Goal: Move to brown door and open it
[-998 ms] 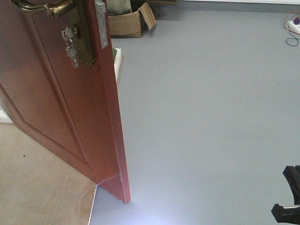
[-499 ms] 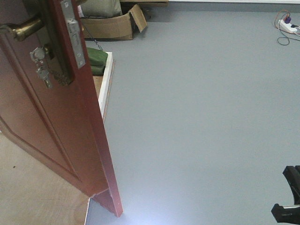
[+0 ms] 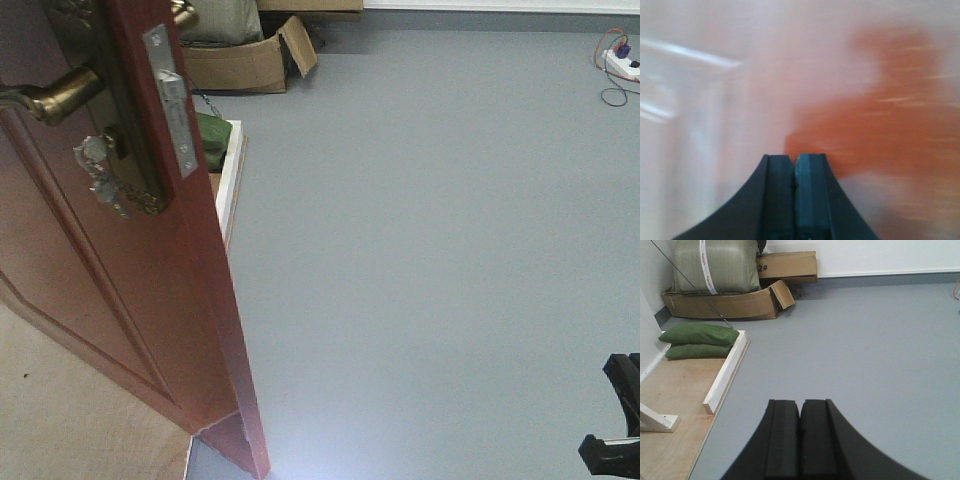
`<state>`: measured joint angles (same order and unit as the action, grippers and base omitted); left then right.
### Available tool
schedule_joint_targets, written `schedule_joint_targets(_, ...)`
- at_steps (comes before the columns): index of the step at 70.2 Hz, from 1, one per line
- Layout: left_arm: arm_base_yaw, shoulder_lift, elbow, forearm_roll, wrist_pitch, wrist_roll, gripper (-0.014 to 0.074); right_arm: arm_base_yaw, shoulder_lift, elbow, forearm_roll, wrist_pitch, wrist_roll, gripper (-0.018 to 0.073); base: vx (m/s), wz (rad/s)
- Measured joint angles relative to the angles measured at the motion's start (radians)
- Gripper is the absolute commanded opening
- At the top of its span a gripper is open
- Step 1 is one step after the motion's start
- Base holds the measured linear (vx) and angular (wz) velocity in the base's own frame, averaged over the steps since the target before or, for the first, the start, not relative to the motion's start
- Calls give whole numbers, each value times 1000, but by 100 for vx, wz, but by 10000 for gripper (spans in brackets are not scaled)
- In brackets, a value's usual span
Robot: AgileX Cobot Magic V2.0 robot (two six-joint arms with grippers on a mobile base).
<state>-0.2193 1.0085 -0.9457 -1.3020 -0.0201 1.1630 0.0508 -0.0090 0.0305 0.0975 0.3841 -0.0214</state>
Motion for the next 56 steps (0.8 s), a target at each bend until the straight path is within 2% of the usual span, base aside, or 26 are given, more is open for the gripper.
schedule_joint_targets(56, -1, -1, 0, 0, 14, 0, 17, 0, 0, 0, 0, 0, 0, 0, 21, 3)
